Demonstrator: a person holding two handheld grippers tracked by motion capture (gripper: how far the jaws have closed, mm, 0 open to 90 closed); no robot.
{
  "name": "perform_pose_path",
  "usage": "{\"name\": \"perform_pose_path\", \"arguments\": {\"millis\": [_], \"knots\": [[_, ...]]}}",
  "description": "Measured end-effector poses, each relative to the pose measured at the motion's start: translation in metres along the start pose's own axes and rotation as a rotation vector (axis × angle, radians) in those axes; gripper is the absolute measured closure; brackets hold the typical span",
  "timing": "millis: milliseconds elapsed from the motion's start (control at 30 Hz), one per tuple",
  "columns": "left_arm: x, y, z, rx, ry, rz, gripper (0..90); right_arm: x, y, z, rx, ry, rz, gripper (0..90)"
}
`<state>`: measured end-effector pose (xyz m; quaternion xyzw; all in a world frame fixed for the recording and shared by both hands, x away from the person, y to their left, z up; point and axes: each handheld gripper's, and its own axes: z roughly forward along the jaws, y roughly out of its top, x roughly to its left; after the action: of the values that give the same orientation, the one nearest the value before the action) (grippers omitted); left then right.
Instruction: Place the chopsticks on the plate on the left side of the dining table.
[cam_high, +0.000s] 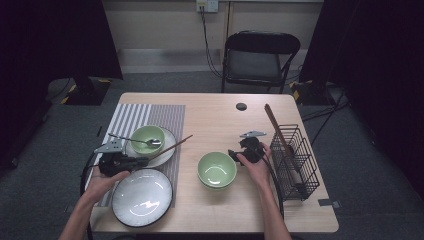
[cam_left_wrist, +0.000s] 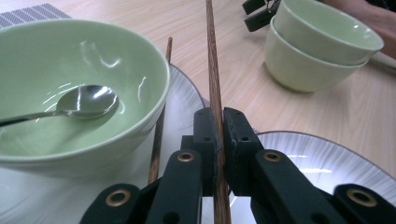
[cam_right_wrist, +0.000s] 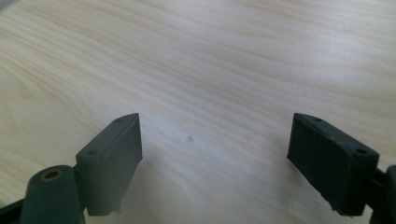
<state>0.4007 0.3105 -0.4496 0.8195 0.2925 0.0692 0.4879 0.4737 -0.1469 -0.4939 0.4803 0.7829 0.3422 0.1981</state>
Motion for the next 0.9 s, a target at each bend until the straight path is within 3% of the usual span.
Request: {"name": "perform_pose_path", "arguments": {"millis": [133, 267, 567, 900], "knots": [[0.003, -0.005, 0.000, -0.011, 0.018, -0.010, 84.6, -0.002, -0.007, 0.001, -0.012, -0.009, 0.002, 16.4], [0.006, -0.009, 0.002, 0.011, 0.033, -0.008, 84.6, 0.002, -0.008, 0.002, -0.012, -0.022, -0.023, 14.2], [0.008, -0.014, 0.010, 0.069, 0.056, 0.005, 84.5, 0.002, -0.008, 0.002, -0.011, -0.021, -0.025, 14.1], [0.009, -0.015, 0.011, 0.085, 0.079, 0.017, 84.3, 0.002, -0.008, 0.002, -0.011, -0.021, -0.025, 14.1]]}}
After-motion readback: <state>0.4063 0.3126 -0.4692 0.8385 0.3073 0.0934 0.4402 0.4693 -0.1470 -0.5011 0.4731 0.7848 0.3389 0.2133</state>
